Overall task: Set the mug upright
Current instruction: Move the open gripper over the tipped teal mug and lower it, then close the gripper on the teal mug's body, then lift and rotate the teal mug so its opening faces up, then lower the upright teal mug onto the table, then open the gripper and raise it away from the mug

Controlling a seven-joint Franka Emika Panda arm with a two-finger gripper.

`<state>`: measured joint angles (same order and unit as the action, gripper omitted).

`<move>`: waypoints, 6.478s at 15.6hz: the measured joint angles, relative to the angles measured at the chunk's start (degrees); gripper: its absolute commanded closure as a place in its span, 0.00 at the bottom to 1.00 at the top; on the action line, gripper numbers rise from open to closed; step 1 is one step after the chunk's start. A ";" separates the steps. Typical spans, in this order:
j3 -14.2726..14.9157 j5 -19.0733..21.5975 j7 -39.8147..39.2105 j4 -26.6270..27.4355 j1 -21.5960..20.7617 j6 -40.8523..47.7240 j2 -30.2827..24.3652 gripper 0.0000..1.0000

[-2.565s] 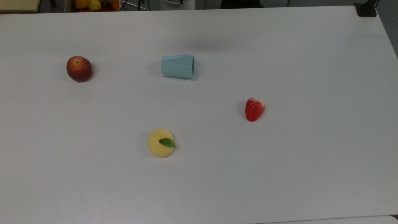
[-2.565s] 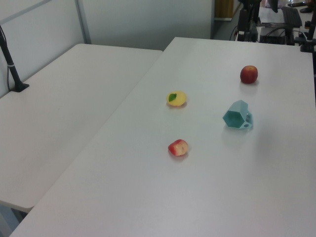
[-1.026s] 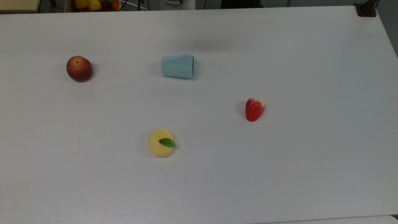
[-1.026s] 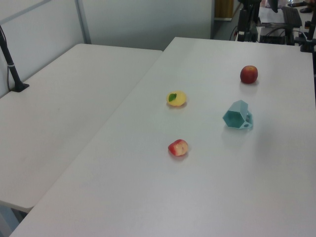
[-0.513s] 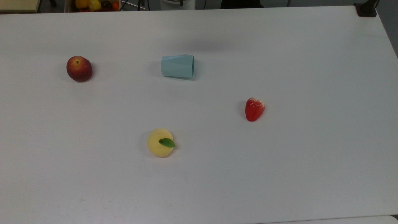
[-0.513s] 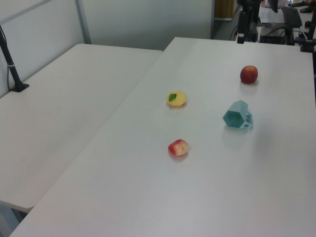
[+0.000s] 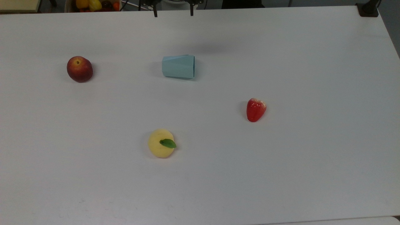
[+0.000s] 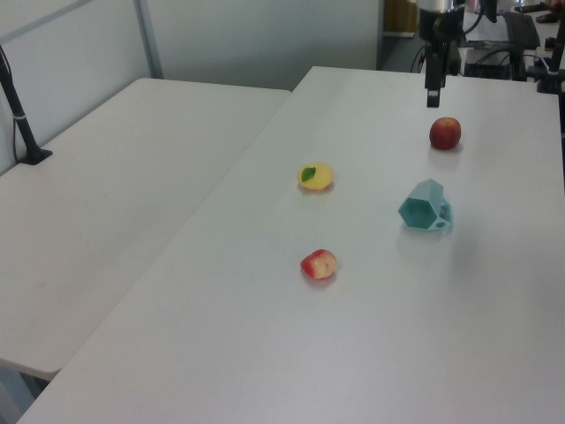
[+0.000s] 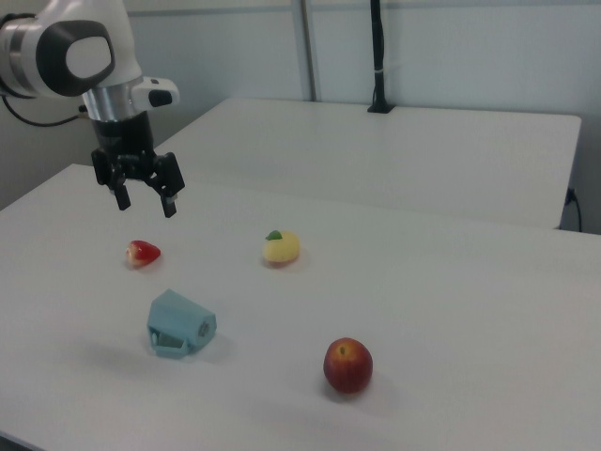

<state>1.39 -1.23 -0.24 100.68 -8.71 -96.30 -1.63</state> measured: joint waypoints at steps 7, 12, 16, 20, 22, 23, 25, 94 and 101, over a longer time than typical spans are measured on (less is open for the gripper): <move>-3.96 -2.53 2.92 4.46 -0.76 -4.71 1.30 0.00; -6.53 -7.69 11.66 8.64 -1.94 -8.79 2.02 0.00; -8.79 -14.46 20.08 9.43 -2.16 -9.11 4.72 0.00; -9.45 -18.42 25.83 9.51 -3.22 -9.36 8.06 0.00; -9.45 -20.79 27.01 9.56 -3.51 -9.37 9.34 0.00; -9.45 -22.07 28.03 9.59 -3.55 -9.37 9.94 0.00; -9.45 -24.75 30.63 9.81 -3.56 -10.63 11.15 0.00; 3.48 5.56 -20.99 -6.07 2.24 -24.08 20.45 0.00; 3.70 5.61 -1.53 -12.64 2.35 -2.50 9.30 0.00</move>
<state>5.08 4.39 -1.77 88.04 -6.36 -98.80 7.67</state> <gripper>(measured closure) 0.000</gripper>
